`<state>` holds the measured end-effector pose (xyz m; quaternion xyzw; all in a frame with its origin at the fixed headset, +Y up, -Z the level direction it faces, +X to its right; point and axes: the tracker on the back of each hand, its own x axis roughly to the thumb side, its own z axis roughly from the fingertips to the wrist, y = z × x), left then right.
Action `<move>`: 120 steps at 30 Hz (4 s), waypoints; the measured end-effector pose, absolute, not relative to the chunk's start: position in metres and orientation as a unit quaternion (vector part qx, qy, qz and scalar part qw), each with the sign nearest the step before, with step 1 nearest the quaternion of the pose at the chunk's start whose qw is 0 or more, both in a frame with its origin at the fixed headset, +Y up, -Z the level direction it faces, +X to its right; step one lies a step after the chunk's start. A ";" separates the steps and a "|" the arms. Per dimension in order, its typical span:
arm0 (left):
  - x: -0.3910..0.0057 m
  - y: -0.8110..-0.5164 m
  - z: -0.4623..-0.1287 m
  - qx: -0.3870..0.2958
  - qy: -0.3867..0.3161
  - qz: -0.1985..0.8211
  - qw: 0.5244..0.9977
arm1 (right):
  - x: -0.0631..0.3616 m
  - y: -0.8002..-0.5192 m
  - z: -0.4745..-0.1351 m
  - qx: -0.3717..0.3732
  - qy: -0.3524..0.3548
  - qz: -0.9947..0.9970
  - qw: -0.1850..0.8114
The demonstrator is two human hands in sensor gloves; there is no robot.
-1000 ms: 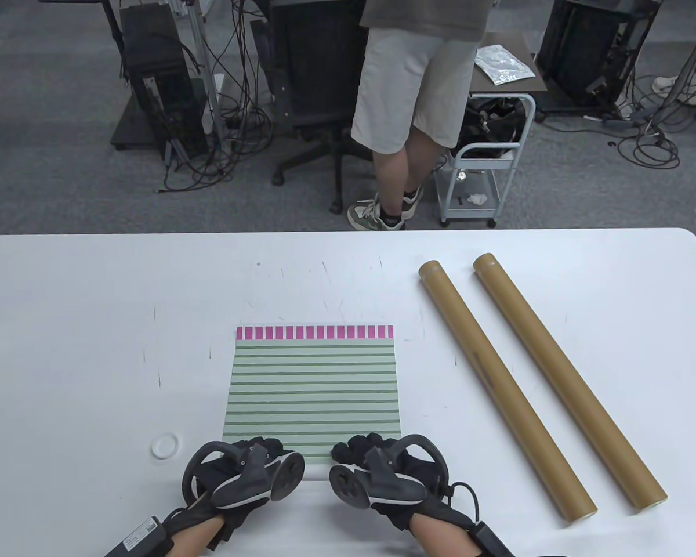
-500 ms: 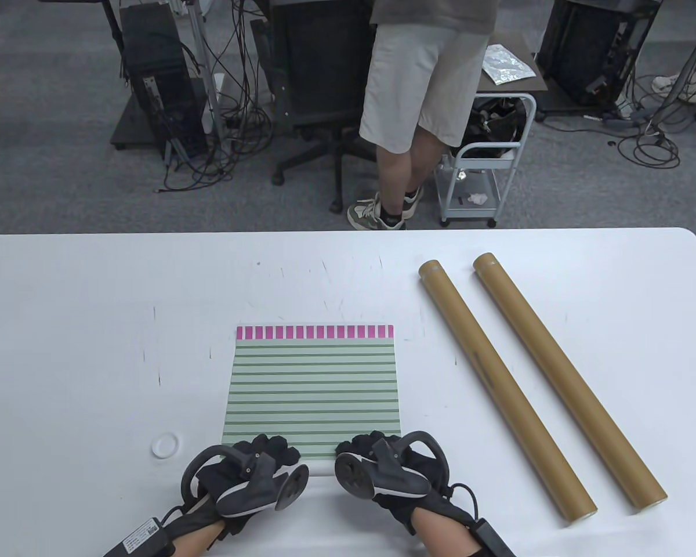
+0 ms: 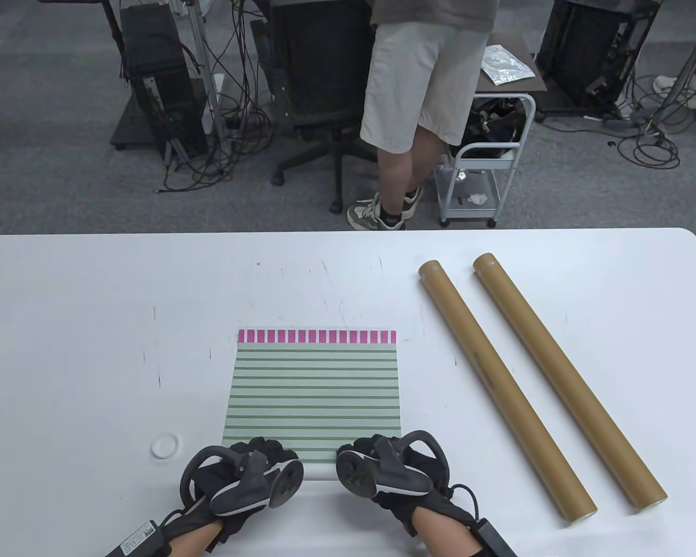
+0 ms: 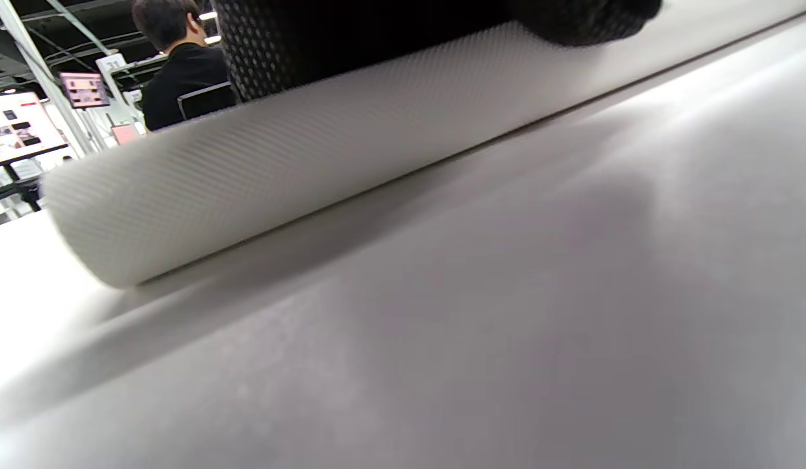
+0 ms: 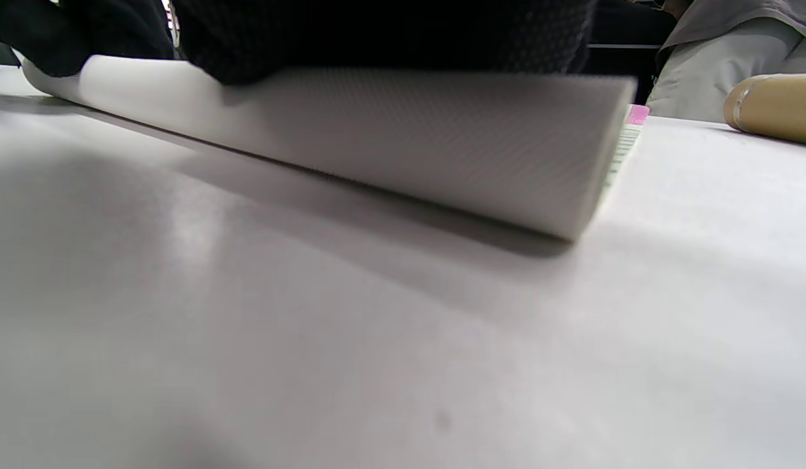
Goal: Roll up mouse pads and store in mailing tubes
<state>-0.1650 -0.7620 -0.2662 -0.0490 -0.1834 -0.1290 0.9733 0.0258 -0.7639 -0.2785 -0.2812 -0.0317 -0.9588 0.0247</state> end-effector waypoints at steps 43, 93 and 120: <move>-0.178 -0.758 -0.279 -0.040 -0.130 -0.113 0.984 | 0.034 -0.760 -0.291 -0.250 -0.020 -0.966 0.068; -0.166 -0.750 -0.268 -0.074 -0.158 -0.104 0.979 | 0.053 -0.751 -0.289 -0.218 0.017 -0.975 0.028; -0.160 -0.751 -0.249 0.005 -0.196 -0.204 0.959 | 0.053 -0.758 -0.294 -0.242 -0.095 -0.966 0.000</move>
